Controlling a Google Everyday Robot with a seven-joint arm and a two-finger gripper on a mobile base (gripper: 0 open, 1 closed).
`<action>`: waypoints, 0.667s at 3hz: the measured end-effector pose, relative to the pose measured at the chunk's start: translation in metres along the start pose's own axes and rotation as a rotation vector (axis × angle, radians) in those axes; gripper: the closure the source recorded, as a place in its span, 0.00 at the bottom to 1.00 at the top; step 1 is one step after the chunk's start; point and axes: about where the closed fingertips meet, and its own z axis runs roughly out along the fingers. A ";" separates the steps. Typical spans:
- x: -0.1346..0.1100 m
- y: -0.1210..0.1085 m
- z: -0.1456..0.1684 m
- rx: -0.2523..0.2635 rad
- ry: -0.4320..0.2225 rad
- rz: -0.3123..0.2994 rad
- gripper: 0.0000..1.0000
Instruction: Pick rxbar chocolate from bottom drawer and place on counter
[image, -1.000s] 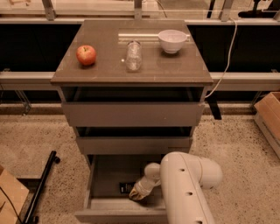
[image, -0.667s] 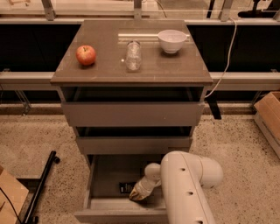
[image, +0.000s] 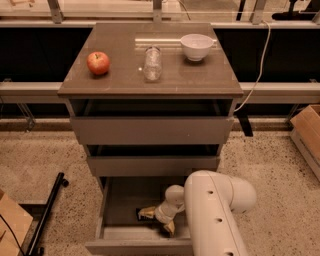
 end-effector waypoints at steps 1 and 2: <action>0.000 0.000 0.000 0.000 0.000 0.000 0.00; 0.000 0.000 0.000 0.000 0.000 0.000 0.00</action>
Offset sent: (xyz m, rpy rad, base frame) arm 0.0147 0.0756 0.1063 -0.1876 -0.3217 0.2870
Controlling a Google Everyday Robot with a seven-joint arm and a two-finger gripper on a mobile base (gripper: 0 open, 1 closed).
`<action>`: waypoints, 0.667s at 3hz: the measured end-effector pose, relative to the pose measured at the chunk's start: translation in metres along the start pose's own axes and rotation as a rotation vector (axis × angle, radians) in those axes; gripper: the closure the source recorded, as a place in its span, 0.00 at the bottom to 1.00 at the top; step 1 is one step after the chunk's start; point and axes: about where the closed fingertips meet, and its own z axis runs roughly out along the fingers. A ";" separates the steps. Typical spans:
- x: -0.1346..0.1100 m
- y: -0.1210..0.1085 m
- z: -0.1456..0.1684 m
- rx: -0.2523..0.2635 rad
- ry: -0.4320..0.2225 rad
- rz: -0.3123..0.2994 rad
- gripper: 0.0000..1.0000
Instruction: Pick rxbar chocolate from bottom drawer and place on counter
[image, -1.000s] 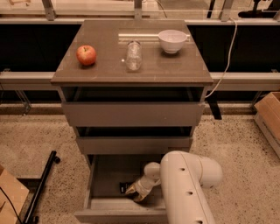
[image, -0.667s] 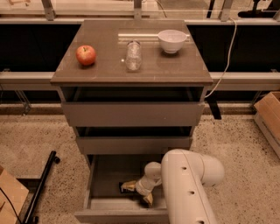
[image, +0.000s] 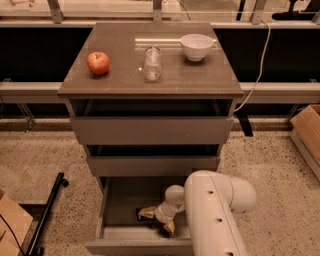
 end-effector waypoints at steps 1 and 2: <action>0.000 0.000 0.000 0.000 0.000 0.000 0.00; 0.000 0.000 0.000 0.000 0.000 0.000 0.19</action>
Offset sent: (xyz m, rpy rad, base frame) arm -0.0276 0.1104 0.1763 -0.0875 -0.5782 0.4314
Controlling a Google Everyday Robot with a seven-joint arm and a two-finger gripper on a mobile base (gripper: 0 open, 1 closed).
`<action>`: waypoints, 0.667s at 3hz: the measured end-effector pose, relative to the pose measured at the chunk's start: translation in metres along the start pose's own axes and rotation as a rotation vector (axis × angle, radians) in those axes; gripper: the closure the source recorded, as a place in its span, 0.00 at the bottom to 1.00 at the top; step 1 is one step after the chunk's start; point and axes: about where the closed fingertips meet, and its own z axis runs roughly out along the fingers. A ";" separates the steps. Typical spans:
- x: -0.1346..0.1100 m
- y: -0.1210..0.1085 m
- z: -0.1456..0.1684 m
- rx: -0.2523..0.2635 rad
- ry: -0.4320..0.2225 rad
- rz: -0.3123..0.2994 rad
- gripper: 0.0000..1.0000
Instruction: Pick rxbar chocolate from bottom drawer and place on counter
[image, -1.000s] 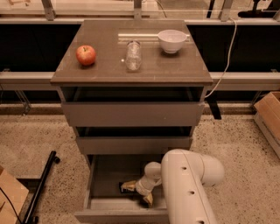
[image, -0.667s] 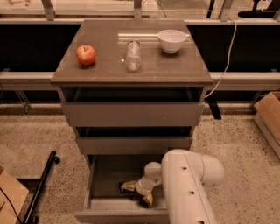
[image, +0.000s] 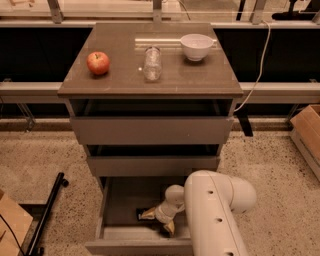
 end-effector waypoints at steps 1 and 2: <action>0.001 0.001 -0.002 0.000 0.000 0.000 0.22; 0.003 0.003 -0.006 0.000 -0.002 -0.003 0.00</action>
Offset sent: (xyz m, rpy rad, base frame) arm -0.0723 0.1219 0.2178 -0.1529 -0.7150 0.4837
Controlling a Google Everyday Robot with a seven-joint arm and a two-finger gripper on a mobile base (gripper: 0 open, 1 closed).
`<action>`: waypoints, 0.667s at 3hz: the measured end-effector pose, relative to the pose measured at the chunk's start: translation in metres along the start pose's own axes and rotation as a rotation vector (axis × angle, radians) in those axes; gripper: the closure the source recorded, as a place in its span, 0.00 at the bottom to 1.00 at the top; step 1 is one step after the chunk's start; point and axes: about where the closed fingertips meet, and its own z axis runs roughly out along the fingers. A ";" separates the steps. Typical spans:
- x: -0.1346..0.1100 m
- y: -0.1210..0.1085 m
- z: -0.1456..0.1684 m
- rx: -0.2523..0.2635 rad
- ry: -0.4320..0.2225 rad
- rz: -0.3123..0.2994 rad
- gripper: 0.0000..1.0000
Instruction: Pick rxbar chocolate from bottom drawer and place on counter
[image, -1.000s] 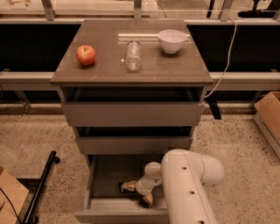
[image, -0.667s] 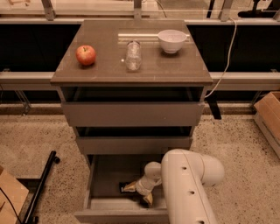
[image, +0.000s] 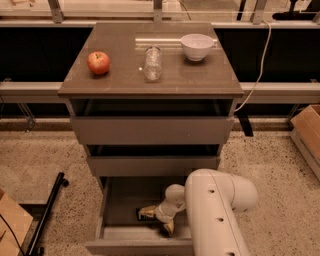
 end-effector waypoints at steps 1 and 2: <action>0.000 0.000 0.000 0.000 0.000 0.000 0.00; -0.001 -0.002 0.000 0.011 -0.011 0.007 0.00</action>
Offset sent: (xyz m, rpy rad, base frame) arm 0.0047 -0.0079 0.0006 -0.0368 -0.0080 -0.0196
